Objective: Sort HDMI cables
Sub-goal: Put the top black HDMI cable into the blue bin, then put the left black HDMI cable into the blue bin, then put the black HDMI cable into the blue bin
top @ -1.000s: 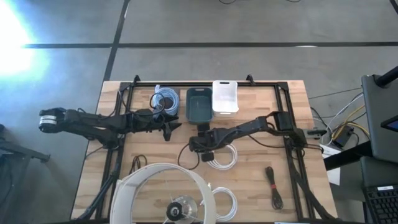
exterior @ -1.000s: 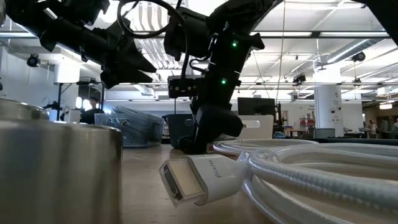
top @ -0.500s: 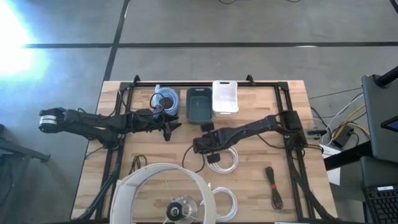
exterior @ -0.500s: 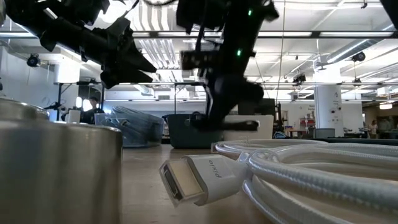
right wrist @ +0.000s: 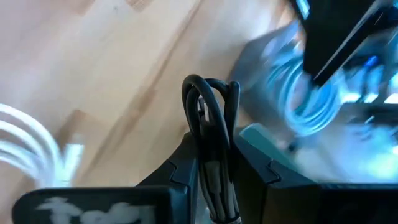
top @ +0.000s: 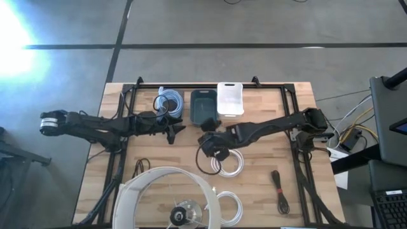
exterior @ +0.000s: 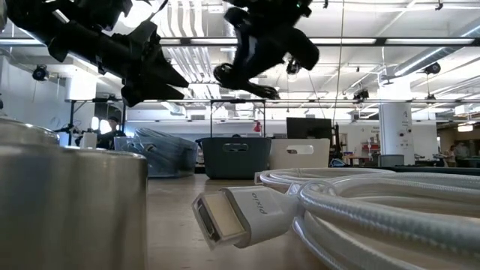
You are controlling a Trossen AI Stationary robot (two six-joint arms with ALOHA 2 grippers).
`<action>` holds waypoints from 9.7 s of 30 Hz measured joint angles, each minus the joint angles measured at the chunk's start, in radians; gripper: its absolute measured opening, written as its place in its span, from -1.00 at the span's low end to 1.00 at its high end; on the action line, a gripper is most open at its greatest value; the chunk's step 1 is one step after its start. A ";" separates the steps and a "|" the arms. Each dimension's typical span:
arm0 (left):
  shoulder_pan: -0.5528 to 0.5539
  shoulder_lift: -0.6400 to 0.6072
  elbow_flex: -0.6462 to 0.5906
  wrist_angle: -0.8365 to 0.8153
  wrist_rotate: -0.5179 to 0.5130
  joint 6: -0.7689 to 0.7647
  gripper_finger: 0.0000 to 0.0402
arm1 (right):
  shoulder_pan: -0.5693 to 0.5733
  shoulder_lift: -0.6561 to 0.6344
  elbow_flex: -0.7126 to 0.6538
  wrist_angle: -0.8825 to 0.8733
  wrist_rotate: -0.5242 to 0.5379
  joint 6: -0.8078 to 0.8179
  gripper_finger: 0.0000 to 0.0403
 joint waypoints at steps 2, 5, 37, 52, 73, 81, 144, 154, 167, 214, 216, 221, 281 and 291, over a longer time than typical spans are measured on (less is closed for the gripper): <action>0.000 0.000 0.000 0.000 0.000 0.000 0.01 | -0.009 0.003 0.000 0.058 0.001 -0.079 -0.69; 0.000 0.000 0.000 0.000 0.000 0.000 0.01 | -0.034 0.019 -0.003 0.153 -0.013 -0.130 -0.69; 0.000 0.021 0.000 0.013 -0.004 0.007 0.01 | -0.290 0.150 -0.125 0.450 -0.180 -0.030 -0.49; 0.000 0.022 0.000 0.016 -0.004 0.007 0.01 | -0.288 0.140 -0.125 0.435 0.023 0.032 -0.13; 0.000 0.022 0.000 0.015 -0.006 0.004 0.01 | -0.166 -0.177 -0.134 -0.106 0.077 0.537 -0.09; -0.003 0.022 0.001 0.043 -0.005 -0.094 0.01 | -0.064 -0.387 -0.319 0.027 -0.415 0.478 -0.09; -0.746 0.517 0.417 -1.398 0.468 -1.345 -0.29 | -0.035 -0.804 -0.795 0.253 -0.491 0.519 -0.16; -0.746 0.516 0.286 -1.308 0.458 -1.295 -0.29 | -0.035 -0.804 -0.795 0.254 -0.491 0.527 -0.16; -0.746 0.506 0.271 -1.242 0.341 -1.162 -0.75 | -0.035 -0.804 -0.795 0.255 -0.489 0.564 -0.17; 0.103 0.371 0.509 -0.222 -0.268 -0.131 -0.90 | -0.035 -0.803 -0.797 0.257 -0.484 0.658 -0.24; 0.119 0.373 0.507 -0.223 -0.262 -0.132 -0.90 | -0.035 -0.803 -0.797 0.258 -0.484 0.658 -0.24; 0.134 0.448 0.507 -0.147 -0.254 -0.150 -0.96 | -0.035 -0.804 -0.798 0.261 -0.483 0.658 -0.22; 0.055 0.702 0.688 -0.065 -0.131 0.065 -0.44 | -0.019 -0.805 -0.805 0.266 -0.334 0.911 -0.37; -0.031 0.644 0.686 -0.184 -0.132 0.131 -0.44 | 0.111 -0.805 -0.769 -0.141 -0.433 1.341 -0.47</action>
